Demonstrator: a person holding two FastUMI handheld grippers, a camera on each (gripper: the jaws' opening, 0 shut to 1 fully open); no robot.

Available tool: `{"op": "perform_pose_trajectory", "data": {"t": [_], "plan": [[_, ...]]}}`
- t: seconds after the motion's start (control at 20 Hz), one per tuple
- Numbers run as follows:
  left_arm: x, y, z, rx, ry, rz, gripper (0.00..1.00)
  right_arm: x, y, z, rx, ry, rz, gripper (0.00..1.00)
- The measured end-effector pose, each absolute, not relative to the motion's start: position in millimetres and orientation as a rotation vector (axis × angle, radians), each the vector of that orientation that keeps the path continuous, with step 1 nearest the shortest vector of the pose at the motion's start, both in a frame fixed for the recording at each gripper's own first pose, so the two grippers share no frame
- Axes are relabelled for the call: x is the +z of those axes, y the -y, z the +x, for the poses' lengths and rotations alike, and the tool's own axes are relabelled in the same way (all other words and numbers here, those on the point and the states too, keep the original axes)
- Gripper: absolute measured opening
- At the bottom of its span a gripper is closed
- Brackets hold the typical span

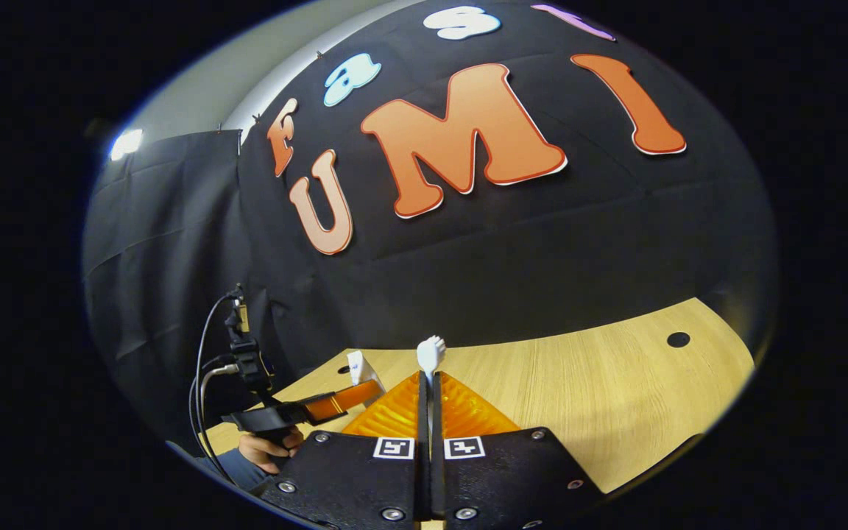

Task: Put the toothbrush and toothpaste on the desktop into the cup, then pick up the cup and place it on the coaster on the desktop.

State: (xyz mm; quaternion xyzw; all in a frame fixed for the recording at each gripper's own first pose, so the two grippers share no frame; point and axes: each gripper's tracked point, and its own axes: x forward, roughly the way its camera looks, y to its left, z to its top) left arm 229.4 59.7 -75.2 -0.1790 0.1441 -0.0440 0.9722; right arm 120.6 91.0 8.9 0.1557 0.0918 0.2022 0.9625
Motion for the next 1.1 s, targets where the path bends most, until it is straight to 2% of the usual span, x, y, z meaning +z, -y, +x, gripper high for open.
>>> {"op": "perform_pose_trajectory", "data": {"t": [0.25, 0.55, 0.65, 0.85, 0.95, 1.1], "plan": [[-91, -52, 228, -0.094, -0.321, -0.291, 0.16, 6, -108, 140, 0.412, -0.184, 0.266, 0.01], [-89, -46, 218, -0.12, -0.321, -0.27, 0.19, 16, -144, 159, 0.477, -0.168, 0.284, 0.01], [-90, -47, 212, -0.119, -0.33, -0.248, 0.29, 25, -150, 165, 0.488, -0.148, 0.284, 0.01], [-78, -51, 202, -0.121, -0.311, -0.208, 0.35, 37, -161, 174, 0.51, -0.118, 0.291, 0.01], [-62, -55, 199, -0.119, -0.262, -0.192, 0.43, 38, -167, 177, 0.519, -0.107, 0.289, 0.0], [-51, -63, 191, -0.098, -0.239, -0.18, 0.65, 32, -177, 181, 0.535, -0.117, 0.309, 0.01]]}}
